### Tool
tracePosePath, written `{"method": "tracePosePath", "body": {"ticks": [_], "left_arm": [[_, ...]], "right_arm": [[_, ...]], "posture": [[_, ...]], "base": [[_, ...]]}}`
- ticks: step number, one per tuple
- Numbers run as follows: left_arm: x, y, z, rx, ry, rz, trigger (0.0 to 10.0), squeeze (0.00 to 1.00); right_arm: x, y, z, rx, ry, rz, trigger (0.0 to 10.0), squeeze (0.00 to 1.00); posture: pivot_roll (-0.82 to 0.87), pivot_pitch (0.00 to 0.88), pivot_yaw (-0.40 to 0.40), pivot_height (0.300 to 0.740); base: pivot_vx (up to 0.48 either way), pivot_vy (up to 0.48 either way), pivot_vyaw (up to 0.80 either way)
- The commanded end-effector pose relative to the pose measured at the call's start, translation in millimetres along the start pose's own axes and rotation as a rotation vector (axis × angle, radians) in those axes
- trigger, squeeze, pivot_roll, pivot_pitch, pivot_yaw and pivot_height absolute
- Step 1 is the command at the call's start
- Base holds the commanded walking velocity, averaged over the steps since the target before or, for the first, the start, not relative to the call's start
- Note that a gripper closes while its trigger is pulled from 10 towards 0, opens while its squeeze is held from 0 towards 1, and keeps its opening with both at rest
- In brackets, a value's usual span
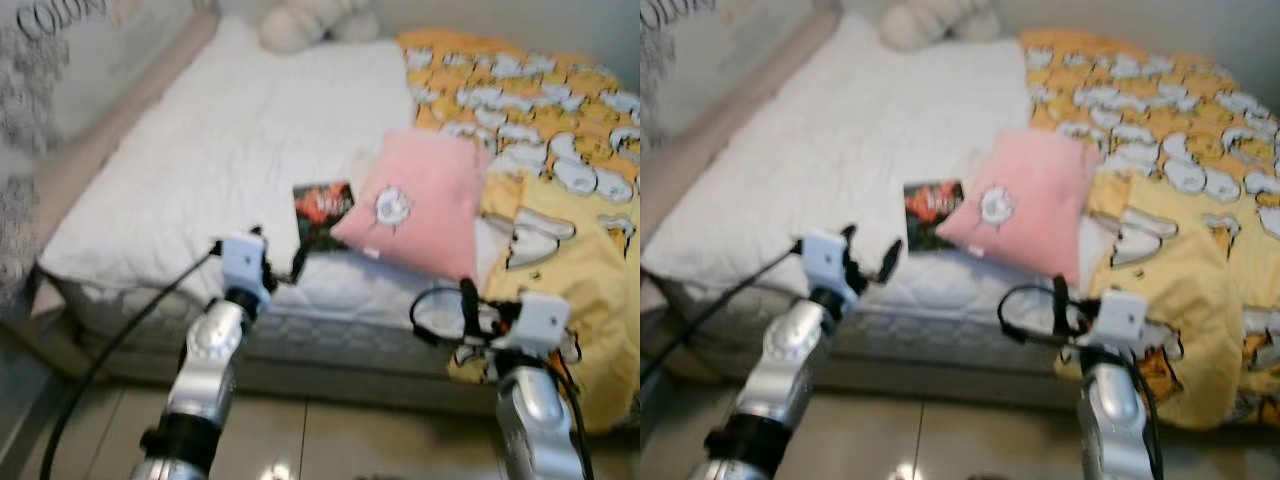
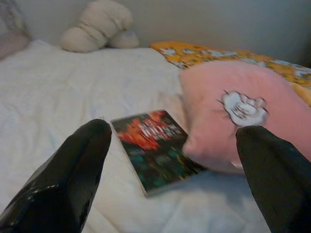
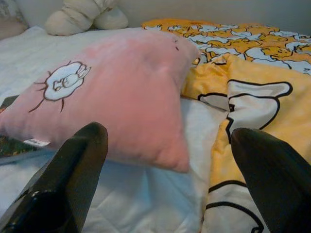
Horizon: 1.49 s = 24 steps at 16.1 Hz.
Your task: Clean up the room
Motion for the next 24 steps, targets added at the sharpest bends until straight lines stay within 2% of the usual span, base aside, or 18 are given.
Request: {"method": "tracePosePath", "body": {"ticks": [1, 7, 10, 12, 13, 14, 15, 17, 18, 20, 23, 24], "left_arm": [[2.8, -4.9, -4.1, -0.010, -0.010, 0.008, 10.0, 0.00], [4.1, -3.5, -7.3, -0.003, -0.015, 0.006, 10.0, 0.00], [7.7, -4.2, -11.9, 0.004, -0.023, 0.005, 10.0, 0.00], [9.4, 13.8, -20.7, 0.081, 0.005, -0.046, 10.0, 0.00], [5.2, 31.0, -28.7, 0.157, 0.071, -0.082, 10.0, 0.00], [0.9, 39.5, -36.6, 0.175, 0.132, -0.086, 10.0, 0.00], [0.8, 40.2, -40.1, 0.163, 0.146, -0.092, 10.0, 0.00], [-8.1, 33.1, -50.2, 0.085, 0.227, -0.035, 10.0, 0.00], [-10.0, 26.3, -55.5, 0.036, 0.260, 0.026, 10.0, 0.00], [-4.6, 19.5, -64.0, -0.020, 0.276, 0.091, 10.0, 0.00], [14.6, 18.7, -79.3, -0.040, 0.277, 0.119, 10.0, 0.00], [15.4, 10.3, -82.3, -0.072, 0.293, 0.096, 10.0, 0.00]], "right_arm": [[1.6, -4.7, -1.9, -0.015, 0.000, 0.024, 10.0, 0.00], [4.2, -11.3, -3.6, -0.033, -0.010, 0.059, 10.0, 0.00], [10.3, -13.4, -9.7, -0.033, -0.013, 0.070, 10.0, 0.00], [15.3, -9.1, -24.2, 0.011, 0.026, 0.023, 10.0, 0.00], [13.8, -5.5, -35.1, 0.039, 0.078, -0.018, 10.0, 0.00], [13.5, -2.6, -44.2, 0.061, 0.108, -0.066, 10.0, 0.00], [11.6, -0.5, -47.8, 0.074, 0.126, -0.079, 10.0, 0.00], [0.4, 6.9, -56.9, 0.102, 0.179, -0.126, 10.0, 0.00], [-5.8, 4.6, -60.1, 0.075, 0.211, -0.206, 10.0, 0.00], [-8.1, 5.4, -64.5, 0.068, 0.231, -0.275, 10.0, 0.00], [0.0, 5.3, -75.5, 0.077, 0.213, -0.298, 10.0, 0.00], [0.1, 7.0, -78.2, 0.083, 0.215, -0.300, 10.0, 0.00]], "posture": [[0.06, 0.000, -0.031, 0.740], [0.06, 0.000, -0.031, 0.740], [0.05, 0.000, -0.033, 0.740], [0.04, 0.000, -0.027, 0.740], [0.04, 0.000, -0.027, 0.740], [0.04, 0.000, -0.026, 0.740], [0.03, 0.000, -0.026, 0.740], [0.03, 0.000, -0.022, 0.740], [0.04, 0.000, -0.033, 0.740], [0.03, 0.000, -0.032, 0.740], [0.01, 0.000, -0.008, 0.740], [0.00, 0.000, 0.002, 0.740]], "base": [[0.405, -0.251, 0.00], [0.424, -0.041, -0.25], [0.428, 0.000, 0.00], [0.444, 0.000, 0.00], [0.000, 0.000, 0.00], [0.000, 0.000, 0.00], [0.000, 0.000, 0.00], [0.000, 0.000, 0.00], [0.000, 0.000, 0.00], [0.000, 0.000, 0.00], [0.000, 0.000, 0.00], [0.000, 0.000, 0.00]]}}
Point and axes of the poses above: a point about 5 cm out from each wrist's last joint towards the gripper, its own z axis pointing back from the gripper into the wrist, its own x axis along the axis of the wrist's last joint, y = z × x, the point moved 5 cm from there along -z, pointing out of the wrist towards the gripper, and after that the axes turned 1 degree about z, right-handed, at the moved point
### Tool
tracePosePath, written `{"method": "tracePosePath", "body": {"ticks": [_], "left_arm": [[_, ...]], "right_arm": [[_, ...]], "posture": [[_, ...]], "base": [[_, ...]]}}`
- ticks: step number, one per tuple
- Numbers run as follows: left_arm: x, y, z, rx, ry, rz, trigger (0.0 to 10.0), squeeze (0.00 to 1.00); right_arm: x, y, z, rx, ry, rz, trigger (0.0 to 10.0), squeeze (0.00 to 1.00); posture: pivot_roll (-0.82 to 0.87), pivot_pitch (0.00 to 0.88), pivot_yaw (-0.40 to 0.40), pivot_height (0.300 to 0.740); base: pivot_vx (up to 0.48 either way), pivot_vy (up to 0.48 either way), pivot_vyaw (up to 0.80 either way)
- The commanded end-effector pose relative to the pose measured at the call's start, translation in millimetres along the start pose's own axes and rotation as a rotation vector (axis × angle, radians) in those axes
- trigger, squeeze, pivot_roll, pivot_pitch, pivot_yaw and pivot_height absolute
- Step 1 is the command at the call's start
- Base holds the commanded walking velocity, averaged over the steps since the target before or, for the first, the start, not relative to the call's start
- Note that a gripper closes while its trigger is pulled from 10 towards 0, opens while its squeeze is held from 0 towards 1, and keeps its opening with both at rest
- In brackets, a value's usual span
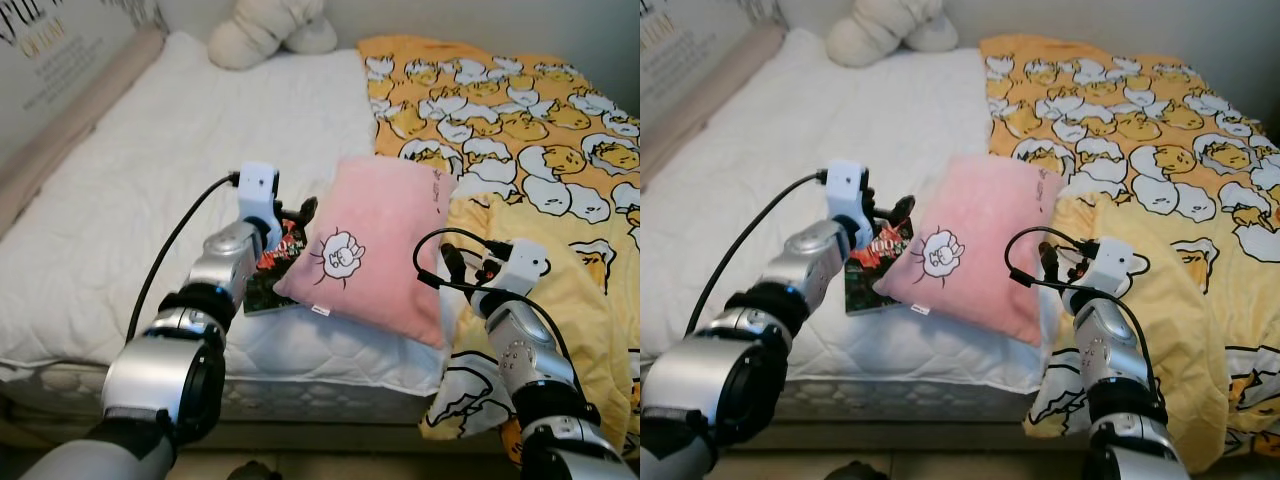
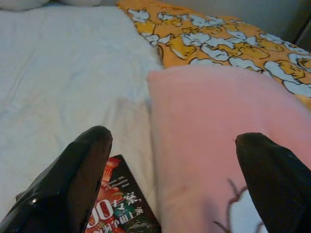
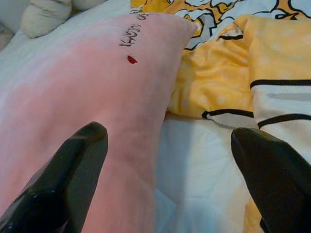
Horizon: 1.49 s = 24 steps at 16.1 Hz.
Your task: Clean up the room
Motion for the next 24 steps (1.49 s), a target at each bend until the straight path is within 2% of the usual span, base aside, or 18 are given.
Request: {"method": "tracePosePath", "body": {"ticks": [1, 3, 5, 6, 7, 9, 11, 12, 14, 15, 16, 17, 18, 19, 20, 21, 23, 24], "left_arm": [[-7.9, -8.7, -2.2, -0.027, 0.045, -0.011, 10.0, 0.00], [-24.4, -17.2, -3.9, -0.014, 0.124, -0.081, 10.0, 0.00], [-33.2, -8.2, -1.6, 0.065, 0.152, -0.104, 10.0, 0.00], [-34.8, -6.5, -0.9, 0.082, 0.149, -0.053, 10.0, 0.00], [-38.8, -9.3, -1.0, 0.086, 0.157, 0.004, 10.0, 0.00], [-48.3, -20.2, -1.7, 0.057, 0.198, -0.002, 10.0, 0.00], [-64.3, -40.2, -1.1, -0.013, 0.257, -0.009, 10.0, 0.00], [-66.9, -55.5, -2.4, -0.067, 0.262, 0.011, 10.0, 0.00], [-67.4, -65.4, -3.1, -0.111, 0.263, 0.014, 10.0, 0.00], [-72.4, -75.8, -2.2, -0.160, 0.285, -0.028, 10.0, 0.00], [-80.1, -76.2, 0.0, -0.162, 0.317, -0.081, 10.0, 0.00], [-92.0, -67.7, 4.7, -0.130, 0.358, -0.112, 10.0, 0.00], [-101.9, -66.5, 9.0, -0.140, 0.391, -0.146, 10.0, 0.00], [-104.4, -66.8, 10.0, -0.145, 0.399, -0.157, 10.0, 0.00], [-108.9, -66.3, 11.8, -0.140, 0.408, -0.164, 2.3, 0.00], [-110.2, -67.5, 12.2, -0.142, 0.407, -0.151, 0.0, 0.00], [-107.9, -67.1, 11.1, -0.125, 0.393, -0.108, 0.0, 0.00], [-104.1, -63.2, 9.8, -0.094, 0.371, -0.046, 0.0, 0.00]], "right_arm": [[4.1, -1.7, -1.0, 0.000, -0.017, -0.021, 10.0, 0.00], [0.5, 12.9, -9.1, 0.056, 0.013, -0.016, 10.0, 0.00], [-7.0, 33.8, -15.1, 0.125, 0.052, -0.003, 10.0, 0.00], [-9.4, 44.0, -17.0, 0.155, 0.064, -0.005, 10.0, 0.00], [-11.5, 57.9, -19.9, 0.194, 0.081, 0.039, 10.0, 0.00], [-21.0, 70.8, -21.3, 0.221, 0.131, 0.041, 10.0, 0.00], [-27.4, 69.2, -21.1, 0.191, 0.156, -0.013, 10.0, 0.00], [-27.6, 60.2, -20.5, 0.153, 0.148, -0.009, 10.0, 0.00], [-28.9, 53.9, -19.3, 0.136, 0.150, -0.024, 10.0, 0.00], [-35.8, 44.5, -15.9, 0.114, 0.173, -0.026, 10.0, 0.00], [-43.4, 38.9, -12.7, 0.101, 0.201, -0.020, 10.0, 0.00], [-48.6, 36.2, -10.6, 0.098, 0.226, 0.001, 4.2, 0.00], [-51.8, 33.0, -8.9, 0.102, 0.248, 0.035, 0.0, 0.00], [-52.4, 31.7, -8.4, 0.102, 0.252, 0.046, 0.0, 0.00], [-57.1, 27.2, -5.2, 0.115, 0.279, 0.103, 0.0, 0.00], [-58.0, 25.5, -4.1, 0.121, 0.284, 0.110, 0.0, 0.00], [-55.9, 24.5, -4.2, 0.123, 0.273, 0.086, 0.0, 0.00], [-57.6, 24.6, -2.4, 0.141, 0.269, 0.054, 0.0, 0.00]], "posture": [[-0.01, 0.000, 0.009, 0.740], [-0.03, 0.000, 0.019, 0.740], [-0.05, 0.011, 0.018, 0.740], [-0.05, 0.031, 0.016, 0.740], [-0.05, 0.051, 0.009, 0.740], [-0.05, 0.055, 0.000, 0.740], [-0.06, 0.061, -0.007, 0.740], [-0.07, 0.064, -0.005, 0.740], [-0.08, 0.068, -0.005, 0.740], [-0.09, 0.071, -0.003, 0.740], [-0.10, 0.068, 0.003, 0.740], [-0.12, 0.062, 0.011, 0.740], [-0.12, 0.062, 0.012, 0.740], [-0.12, 0.062, 0.012, 0.740], [-0.13, 0.057, 0.012, 0.740], [-0.14, 0.056, 0.008, 0.740], [-0.14, 0.057, 0.001, 0.740], [-0.14, 0.058, 0.000, 0.740]], "base": [[0.000, 0.000, 0.00], [0.000, 0.000, 0.00], [0.000, 0.000, 0.00], [0.000, 0.000, 0.00], [0.000, 0.000, 0.00], [0.000, 0.000, 0.00], [0.000, 0.000, 0.00], [0.000, 0.000, 0.00], [0.000, 0.000, 0.00], [0.000, 0.000, 0.00], [0.000, 0.000, 0.00], [0.000, 0.000, 0.00], [0.000, 0.000, 0.00], [0.000, 0.000, 0.00], [0.000, 0.000, 0.00], [0.000, 0.000, 0.00], [0.000, 0.000, 0.00], [0.000, 0.000, 0.00]]}}
Point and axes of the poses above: a point about 5 cm out from each wrist's last joint towards the gripper, its own z axis pointing back from the gripper into the wrist, its own x axis along the axis of the wrist's last joint, y = z × x, the point moved 5 cm from there along -z, pointing out of the wrist towards the gripper, and after that the axes turned 1 degree about z, right-handed, at the moved point
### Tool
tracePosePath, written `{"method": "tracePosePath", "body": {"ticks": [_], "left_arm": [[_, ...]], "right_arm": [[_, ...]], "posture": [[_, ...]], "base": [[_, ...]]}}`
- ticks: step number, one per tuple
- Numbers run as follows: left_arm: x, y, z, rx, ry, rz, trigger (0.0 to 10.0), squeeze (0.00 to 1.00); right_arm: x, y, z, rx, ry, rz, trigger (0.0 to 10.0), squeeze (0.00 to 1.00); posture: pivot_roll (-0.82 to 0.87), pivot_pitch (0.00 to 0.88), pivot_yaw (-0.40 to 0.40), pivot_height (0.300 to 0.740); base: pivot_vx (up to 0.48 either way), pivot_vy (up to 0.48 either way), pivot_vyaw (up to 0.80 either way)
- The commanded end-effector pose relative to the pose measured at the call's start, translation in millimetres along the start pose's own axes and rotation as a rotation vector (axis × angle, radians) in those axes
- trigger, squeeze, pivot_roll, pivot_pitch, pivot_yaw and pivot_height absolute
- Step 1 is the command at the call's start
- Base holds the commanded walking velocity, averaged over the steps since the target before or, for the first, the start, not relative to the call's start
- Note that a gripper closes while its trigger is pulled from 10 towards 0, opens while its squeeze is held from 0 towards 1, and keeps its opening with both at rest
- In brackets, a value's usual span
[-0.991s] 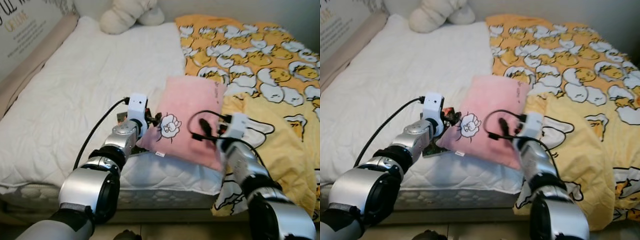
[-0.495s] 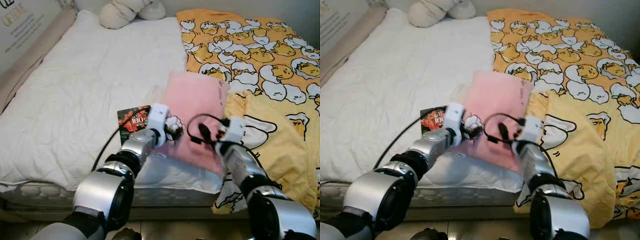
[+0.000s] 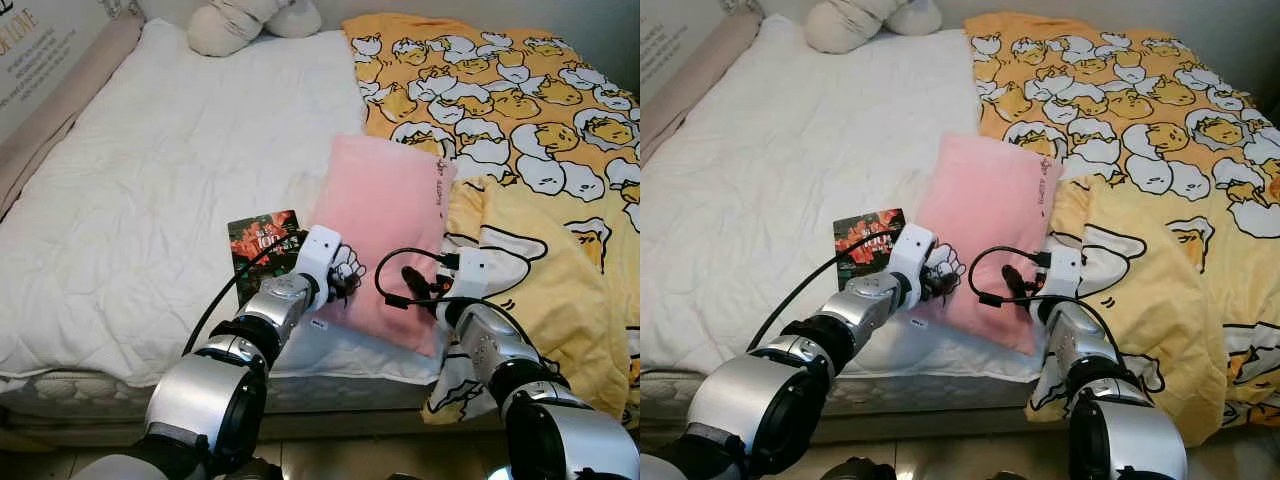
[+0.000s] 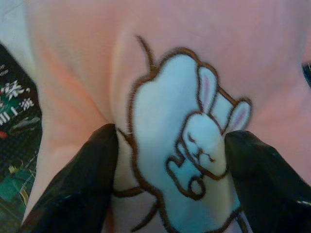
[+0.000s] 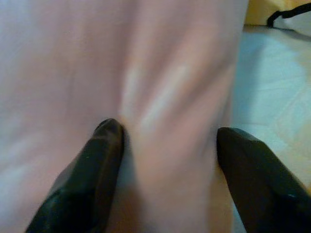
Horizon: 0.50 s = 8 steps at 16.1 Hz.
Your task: Clean up the room
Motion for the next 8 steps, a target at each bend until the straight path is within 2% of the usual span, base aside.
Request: {"method": "tracePosePath", "body": {"ticks": [1, 2, 3, 4, 5, 6, 8], "left_arm": [[-11.1, 4.5, 1.3, 0.023, 0.025, 0.066, 0.0, 0.00], [-10.1, 6.0, 1.7, 0.026, 0.018, 0.075, 0.0, 0.00], [-6.6, 8.7, 2.2, 0.034, -0.011, 0.121, 0.0, 0.00], [-2.8, 9.0, 2.8, 0.017, -0.048, 0.213, 0.0, 0.00], [-12.8, 11.4, 4.3, 0.017, -0.005, 0.091, 0.0, 0.00], [-19.5, 13.2, 5.6, 0.010, 0.020, 0.058, 0.0, 0.00], [-22.7, 17.6, 7.3, 0.017, 0.022, 0.054, 0.0, 0.00]], "right_arm": [[-10.9, -6.8, 5.0, -0.001, 0.019, -0.049, 0.0, 0.00], [-12.7, -5.1, 5.3, 0.016, 0.025, -0.051, 0.0, 0.00], [-14.7, -4.3, 6.2, 0.031, 0.028, -0.047, 0.0, 0.00], [-14.0, -5.3, 7.6, 0.036, 0.009, -0.027, 0.0, 0.00], [-17.6, -14.0, 11.3, 0.013, 0.012, -0.056, 0.0, 0.00], [-22.1, -18.6, 14.0, 0.004, 0.024, -0.080, 0.0, 0.00], [-33.3, -25.4, 19.5, -0.015, 0.040, -0.100, 0.0, 0.00]], "posture": [[-0.13, 0.058, -0.002, 0.740], [-0.13, 0.059, -0.001, 0.740], [-0.12, 0.063, 0.008, 0.740], [-0.11, 0.063, 0.013, 0.740], [-0.10, 0.060, 0.016, 0.740], [-0.10, 0.059, 0.019, 0.740], [-0.09, 0.067, 0.023, 0.740]], "base": [[0.000, 0.000, 0.00], [0.000, 0.000, 0.00], [0.000, 0.000, 0.00], [0.000, 0.000, 0.00], [0.000, 0.000, 0.00], [0.000, 0.000, 0.00], [0.000, 0.000, 0.00]]}}
Point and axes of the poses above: a point about 5 cm out from each wrist's last joint towards the gripper, its own z axis pointing back from the gripper into the wrist, its own x axis along the axis of the wrist's last joint, y = z × x, the point moved 5 cm from there along -z, pointing out of the wrist towards the gripper, and after that the axes turned 1 degree about z, right-handed, at the moved point
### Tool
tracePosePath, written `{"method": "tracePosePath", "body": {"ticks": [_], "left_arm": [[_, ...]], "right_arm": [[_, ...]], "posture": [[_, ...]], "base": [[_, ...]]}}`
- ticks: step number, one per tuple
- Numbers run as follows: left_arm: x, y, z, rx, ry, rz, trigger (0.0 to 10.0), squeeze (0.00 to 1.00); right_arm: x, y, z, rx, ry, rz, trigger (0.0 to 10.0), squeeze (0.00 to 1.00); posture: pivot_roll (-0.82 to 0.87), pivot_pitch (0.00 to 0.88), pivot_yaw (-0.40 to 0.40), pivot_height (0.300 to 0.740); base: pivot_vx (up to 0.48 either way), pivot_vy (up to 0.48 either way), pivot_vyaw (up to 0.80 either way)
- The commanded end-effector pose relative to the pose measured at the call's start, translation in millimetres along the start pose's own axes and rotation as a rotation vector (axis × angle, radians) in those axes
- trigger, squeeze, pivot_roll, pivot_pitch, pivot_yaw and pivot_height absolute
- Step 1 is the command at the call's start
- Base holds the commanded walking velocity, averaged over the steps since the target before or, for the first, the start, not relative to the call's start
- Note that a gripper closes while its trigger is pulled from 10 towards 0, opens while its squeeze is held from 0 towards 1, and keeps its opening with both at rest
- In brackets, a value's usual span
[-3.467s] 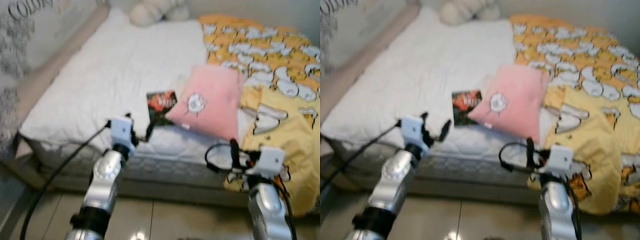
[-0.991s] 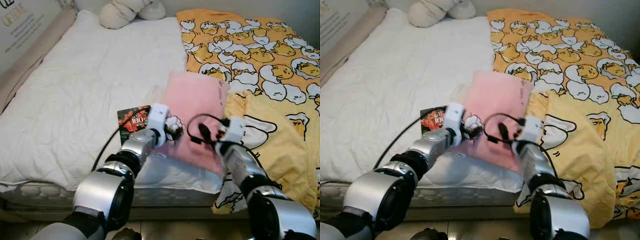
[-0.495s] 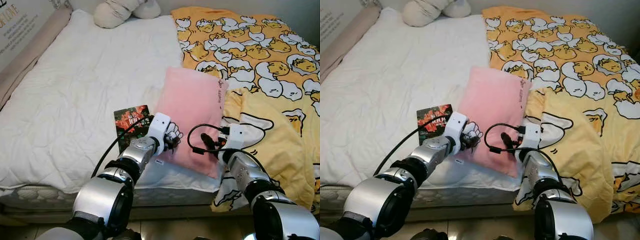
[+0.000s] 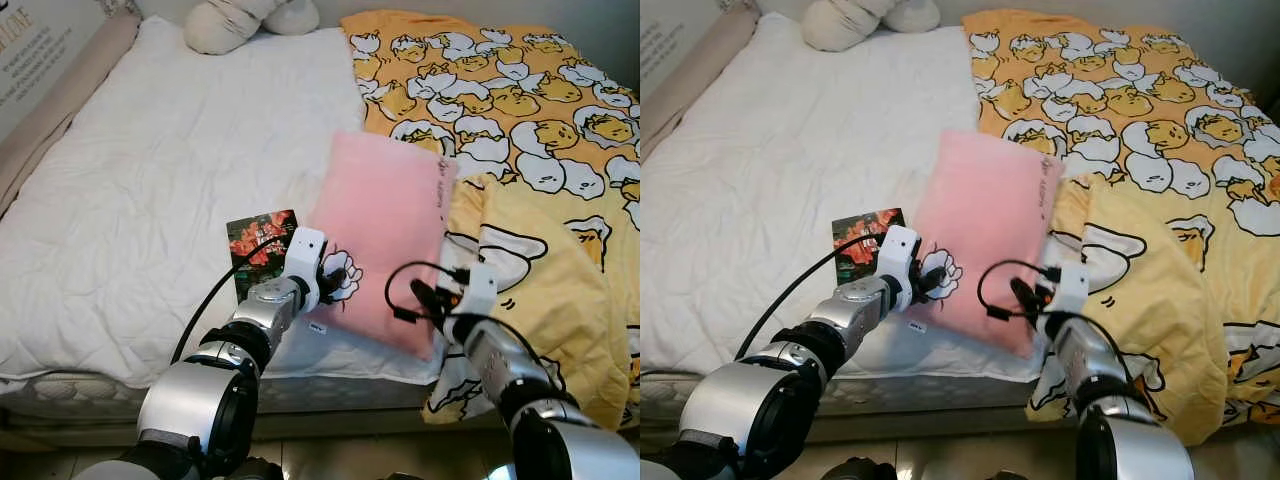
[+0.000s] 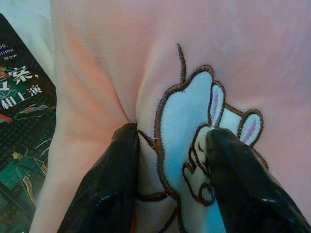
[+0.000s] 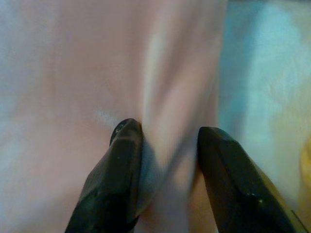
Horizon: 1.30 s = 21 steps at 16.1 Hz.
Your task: Clean up the room
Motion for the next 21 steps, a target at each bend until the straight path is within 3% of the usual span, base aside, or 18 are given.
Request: {"method": "tracePosePath", "body": {"ticks": [1, 4, 9, 11, 13, 14, 17, 21], "left_arm": [[-14.0, 8.1, 3.2, 0.024, 0.041, 0.004, 0.0, 0.00], [-8.6, 3.8, 2.0, 0.008, 0.011, -0.003, 0.0, 0.00], [-1.8, 5.8, 2.2, 0.029, -0.046, 0.044, 0.0, 0.00], [7.3, -4.7, 2.2, -0.022, -0.136, 0.052, 0.0, 0.00], [12.7, -4.9, 3.4, -0.029, -0.183, 0.077, 0.0, 0.00], [20.0, -3.5, 4.9, -0.034, -0.225, 0.108, 0.0, 0.00], [51.2, -6.6, 10.5, -0.095, -0.357, 0.083, 0.0, 0.00], [109.3, 3.4, 29.1, -0.084, -0.569, 0.021, 0.0, 0.00]], "right_arm": [[-15.8, -13.2, 7.9, -0.043, 0.040, -0.039, 0.0, 0.00], [-25.7, -13.0, 9.3, -0.060, 0.051, -0.089, 0.0, 0.00], [-27.0, 6.3, -0.1, -0.033, 0.062, -0.109, 0.0, 0.00], [-26.1, 3.0, 0.4, -0.067, 0.050, -0.076, 0.0, 0.00], [-24.1, -4.7, 3.6, -0.087, 0.035, -0.088, 0.0, 0.00], [-16.4, -7.6, 4.0, -0.083, 0.006, -0.107, 0.0, 0.00], [35.7, -0.5, -1.2, -0.021, -0.156, -0.060, 0.0, 0.00], [122.4, 22.5, 6.3, 0.043, -0.403, 0.128, 0.0, 0.00]], "posture": [[-0.09, 0.070, 0.026, 0.740], [-0.06, 0.074, 0.038, 0.740], [-0.02, 0.037, 0.058, 0.740], [0.00, 0.000, 0.048, 0.740], [0.01, 0.000, 0.031, 0.740], [0.02, 0.000, 0.022, 0.740], [0.02, 0.000, 0.018, 0.740], [0.03, 0.000, 0.021, 0.740]], "base": [[0.000, 0.000, 0.00], [0.000, 0.000, 0.00], [0.000, 0.000, 0.00], [0.000, 0.000, 0.00], [0.000, 0.000, 0.00], [0.000, 0.000, 0.00], [0.000, 0.000, 0.00], [0.000, 0.000, 0.00]]}}
Point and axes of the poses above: a point about 5 cm out from each wrist's last joint towards the gripper, its own z axis pointing back from the gripper into the wrist, its own x axis along the axis of the wrist's last joint, y = z × x, the point moved 5 cm from there along -z, pointing out of the wrist towards the gripper, and after that the axes turned 1 degree about z, right-handed, at the moved point
